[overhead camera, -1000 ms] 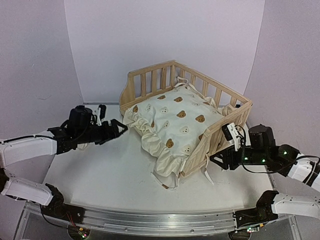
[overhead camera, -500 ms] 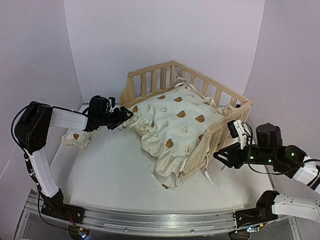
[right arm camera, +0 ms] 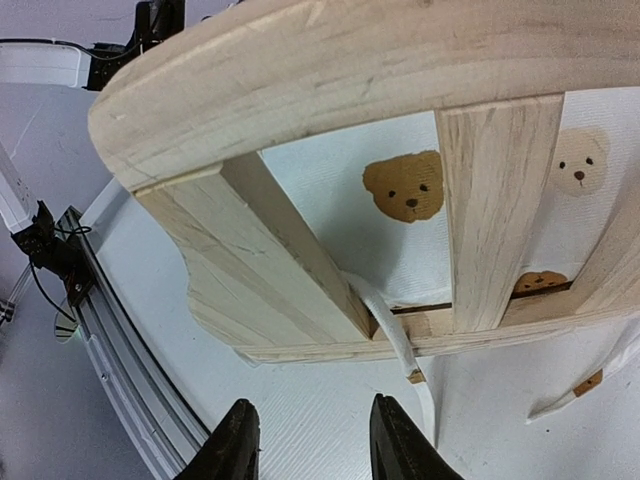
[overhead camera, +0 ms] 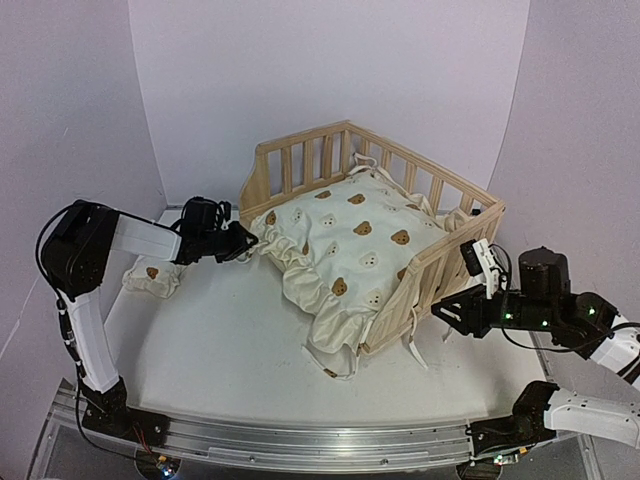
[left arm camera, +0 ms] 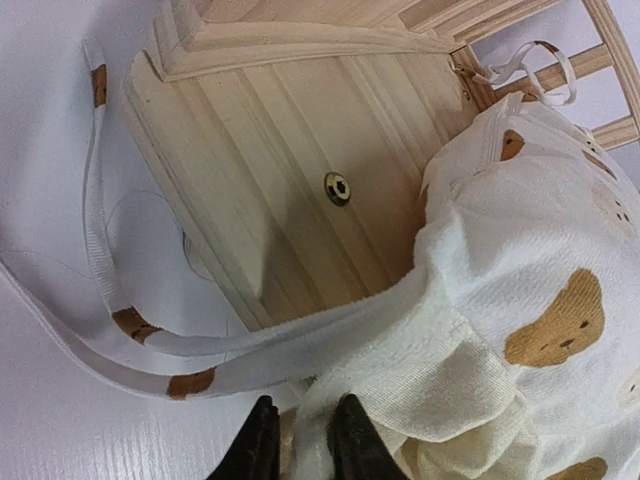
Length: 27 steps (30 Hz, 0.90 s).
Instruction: Set up the pet bed
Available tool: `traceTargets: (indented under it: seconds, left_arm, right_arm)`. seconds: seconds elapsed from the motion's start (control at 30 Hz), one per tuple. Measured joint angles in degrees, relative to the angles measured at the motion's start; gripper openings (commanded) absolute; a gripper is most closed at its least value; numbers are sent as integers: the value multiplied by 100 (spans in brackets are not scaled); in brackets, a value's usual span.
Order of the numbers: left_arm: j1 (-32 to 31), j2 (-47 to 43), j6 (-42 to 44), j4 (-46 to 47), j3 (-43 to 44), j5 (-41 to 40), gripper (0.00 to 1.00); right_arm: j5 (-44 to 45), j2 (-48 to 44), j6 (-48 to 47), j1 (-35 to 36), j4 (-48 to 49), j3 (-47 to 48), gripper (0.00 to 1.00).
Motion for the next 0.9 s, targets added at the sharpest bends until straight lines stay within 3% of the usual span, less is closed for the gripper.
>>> traceTargets:
  seconds: [0.07, 0.1, 0.33, 0.57, 0.9]
  left_arm:
    - [15, -44, 116, -28, -2, -28, 1]
    - [20, -114, 166, -76, -11, -70, 0]
    - [90, -841, 826, -699, 328, -505, 0]
    - [61, -903, 1528, -1582, 1193, -986, 0]
    - [11, -1023, 1886, -2487, 1373, -1362, 0]
  right_arm:
    - [0, 0, 0, 0, -4, 9, 39]
    - [-2, -4, 0, 0, -4, 11, 39]
    - [24, 37, 0, 0, -9, 11, 37]
    - [66, 166, 9, 0, -9, 11, 37]
    - [81, 236, 48, 0, -7, 11, 36]
